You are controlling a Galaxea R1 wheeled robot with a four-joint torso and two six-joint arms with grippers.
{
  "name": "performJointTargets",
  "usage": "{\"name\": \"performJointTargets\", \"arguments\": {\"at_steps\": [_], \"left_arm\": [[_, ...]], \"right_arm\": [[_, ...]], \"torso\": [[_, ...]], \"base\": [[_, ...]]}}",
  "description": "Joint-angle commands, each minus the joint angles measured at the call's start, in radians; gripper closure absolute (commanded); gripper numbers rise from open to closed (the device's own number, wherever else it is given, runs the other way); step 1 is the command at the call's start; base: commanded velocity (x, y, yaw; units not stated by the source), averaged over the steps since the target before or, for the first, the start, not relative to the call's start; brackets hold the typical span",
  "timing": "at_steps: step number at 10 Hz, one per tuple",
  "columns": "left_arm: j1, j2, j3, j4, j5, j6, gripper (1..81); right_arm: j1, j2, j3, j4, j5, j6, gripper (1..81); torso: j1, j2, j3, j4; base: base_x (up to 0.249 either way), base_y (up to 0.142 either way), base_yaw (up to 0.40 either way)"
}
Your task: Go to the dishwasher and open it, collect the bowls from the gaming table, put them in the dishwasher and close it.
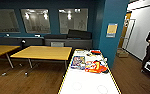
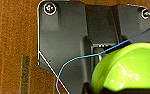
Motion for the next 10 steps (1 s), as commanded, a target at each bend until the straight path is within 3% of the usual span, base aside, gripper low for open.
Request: {"name": "performJointTargets", "arguments": {"at_steps": [1,4,10], "left_arm": [[-0.039,-0.008,-0.003,0.004,0.054,0.004,81.1],[-0.039,-0.004,-0.005,0.001,0.048,0.003,81.1],[-0.025,-0.003,-0.005,0.004,0.046,0.003,81.1]], "right_arm": [[0.043,0.025,-0.077,-0.037,-0.051,-0.005,81.1],[0.05,0.101,-0.219,-0.043,-0.071,-0.005,81.1],[0.05,0.136,-0.231,-0.057,-0.073,-0.005,81.1]], "torso": [[0.0,0.0,0.0,0.0],[-0.001,-0.001,0.0,0.0],[-0.001,-0.001,0.0,0.0]], "base": [[-0.078,0.0,0.0],[-0.078,0.0,0.0],[-0.081,0.0,0.0]]}}
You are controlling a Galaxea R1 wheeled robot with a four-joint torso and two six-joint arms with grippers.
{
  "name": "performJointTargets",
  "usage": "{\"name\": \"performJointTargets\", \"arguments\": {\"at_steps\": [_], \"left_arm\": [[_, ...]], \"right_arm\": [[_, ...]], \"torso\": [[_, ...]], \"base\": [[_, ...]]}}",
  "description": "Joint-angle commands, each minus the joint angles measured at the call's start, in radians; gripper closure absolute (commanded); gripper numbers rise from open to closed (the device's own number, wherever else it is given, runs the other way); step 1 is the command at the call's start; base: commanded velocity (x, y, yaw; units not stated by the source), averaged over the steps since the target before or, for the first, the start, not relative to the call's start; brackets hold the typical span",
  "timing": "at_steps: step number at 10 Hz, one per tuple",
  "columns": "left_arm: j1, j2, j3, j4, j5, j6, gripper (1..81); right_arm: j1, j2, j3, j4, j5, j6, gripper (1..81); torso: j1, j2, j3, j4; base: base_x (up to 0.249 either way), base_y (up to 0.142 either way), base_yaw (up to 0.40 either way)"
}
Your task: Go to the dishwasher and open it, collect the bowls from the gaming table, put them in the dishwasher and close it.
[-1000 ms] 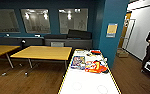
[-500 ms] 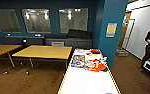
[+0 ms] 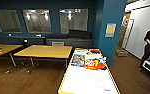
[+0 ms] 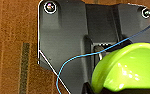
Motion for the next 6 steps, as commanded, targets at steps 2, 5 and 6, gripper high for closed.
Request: {"name": "performJointTargets", "arguments": {"at_steps": [2,5,6], "left_arm": [[-0.038,-0.012,-0.004,0.004,0.06,0.003,81.1],[-0.038,-0.01,-0.004,0.004,0.06,0.004,81.1],[-0.039,-0.009,-0.004,0.004,0.06,0.003,81.1]], "right_arm": [[0.04,-0.011,-0.004,-0.013,-0.049,-0.005,81.1],[0.04,-0.009,-0.004,-0.013,-0.051,-0.005,81.1],[0.039,-0.009,-0.004,-0.013,-0.051,-0.005,81.1]], "torso": [[0.0,0.0,0.0,0.0],[0.0,0.0,0.0,0.0],[0.0,0.0,0.0,0.0]], "base": [[-0.098,0.0,0.0],[-0.135,0.0,0.0],[-0.145,0.0,0.0]]}}
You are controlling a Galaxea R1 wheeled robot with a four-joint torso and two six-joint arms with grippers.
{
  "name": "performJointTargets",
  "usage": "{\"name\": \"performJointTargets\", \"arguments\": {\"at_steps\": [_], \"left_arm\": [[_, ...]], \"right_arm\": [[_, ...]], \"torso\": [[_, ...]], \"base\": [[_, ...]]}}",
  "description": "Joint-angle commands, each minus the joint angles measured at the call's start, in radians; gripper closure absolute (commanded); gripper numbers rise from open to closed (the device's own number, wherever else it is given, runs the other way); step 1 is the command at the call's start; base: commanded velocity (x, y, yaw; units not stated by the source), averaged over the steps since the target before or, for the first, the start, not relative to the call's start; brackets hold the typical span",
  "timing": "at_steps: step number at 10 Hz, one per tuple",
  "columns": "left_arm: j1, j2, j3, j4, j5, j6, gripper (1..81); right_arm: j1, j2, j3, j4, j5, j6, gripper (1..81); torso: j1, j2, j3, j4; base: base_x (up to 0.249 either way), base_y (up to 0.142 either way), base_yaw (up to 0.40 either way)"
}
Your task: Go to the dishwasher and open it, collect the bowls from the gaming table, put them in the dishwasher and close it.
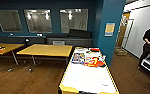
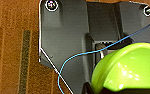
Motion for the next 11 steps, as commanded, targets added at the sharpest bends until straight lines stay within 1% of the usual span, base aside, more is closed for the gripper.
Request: {"name": "performJointTargets", "arguments": {"at_steps": [1,7,11], "left_arm": [[-0.043,-0.005,-0.004,0.004,0.06,0.004,81.1],[-0.042,-0.005,-0.004,0.004,0.06,0.003,81.1],[-0.04,-0.002,-0.003,0.004,0.06,0.004,81.1]], "right_arm": [[0.04,-0.012,-0.001,-0.012,-0.049,-0.004,81.1],[0.034,-0.006,-0.002,-0.018,-0.048,-0.004,81.1],[0.036,0.001,-0.002,-0.035,-0.048,-0.004,81.1]], "torso": [[0.0,0.0,0.0,0.0],[0.0,0.0,0.0,0.0],[0.0,0.0,0.0,0.0]], "base": [[-0.152,0.0,0.0],[-0.167,0.0,0.0],[-0.168,0.0,0.0]]}}
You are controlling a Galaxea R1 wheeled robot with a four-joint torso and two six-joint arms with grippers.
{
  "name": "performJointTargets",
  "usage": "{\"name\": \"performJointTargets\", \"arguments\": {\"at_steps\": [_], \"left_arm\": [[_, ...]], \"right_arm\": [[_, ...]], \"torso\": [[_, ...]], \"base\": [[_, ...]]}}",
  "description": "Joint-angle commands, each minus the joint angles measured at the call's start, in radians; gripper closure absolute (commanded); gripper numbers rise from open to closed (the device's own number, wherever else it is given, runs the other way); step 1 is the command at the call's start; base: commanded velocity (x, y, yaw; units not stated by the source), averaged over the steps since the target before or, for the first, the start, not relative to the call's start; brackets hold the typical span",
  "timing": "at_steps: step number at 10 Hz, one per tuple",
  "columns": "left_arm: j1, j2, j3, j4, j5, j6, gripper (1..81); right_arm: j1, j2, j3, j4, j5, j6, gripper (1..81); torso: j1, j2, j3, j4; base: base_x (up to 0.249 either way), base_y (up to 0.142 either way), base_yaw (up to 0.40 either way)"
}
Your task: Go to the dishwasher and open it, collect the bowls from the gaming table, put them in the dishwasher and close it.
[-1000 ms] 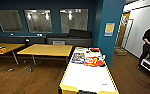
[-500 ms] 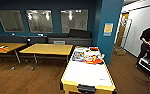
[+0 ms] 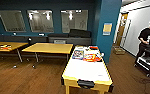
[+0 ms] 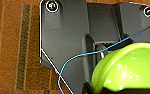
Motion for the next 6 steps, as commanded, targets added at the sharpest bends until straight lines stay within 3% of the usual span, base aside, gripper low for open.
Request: {"name": "performJointTargets", "arguments": {"at_steps": [1,3,6], "left_arm": [[-0.038,-0.002,-0.002,0.004,0.061,0.004,81.1],[-0.038,-0.002,-0.003,0.004,0.059,0.004,81.1],[-0.04,-0.003,-0.002,0.004,0.039,0.004,81.1]], "right_arm": [[0.04,-0.014,-0.001,-0.016,-0.049,-0.004,81.1],[0.041,-0.014,-0.001,-0.018,-0.049,-0.004,81.1],[0.045,-0.014,-0.001,-0.016,-0.049,-0.004,81.1]], "torso": [[0.0,0.0,0.0,0.0],[-0.001,0.0,0.0,0.0],[-0.002,-0.001,0.0,0.0]], "base": [[-0.167,0.0,0.0],[-0.129,0.0,0.0],[0.0,0.0,0.0]]}}
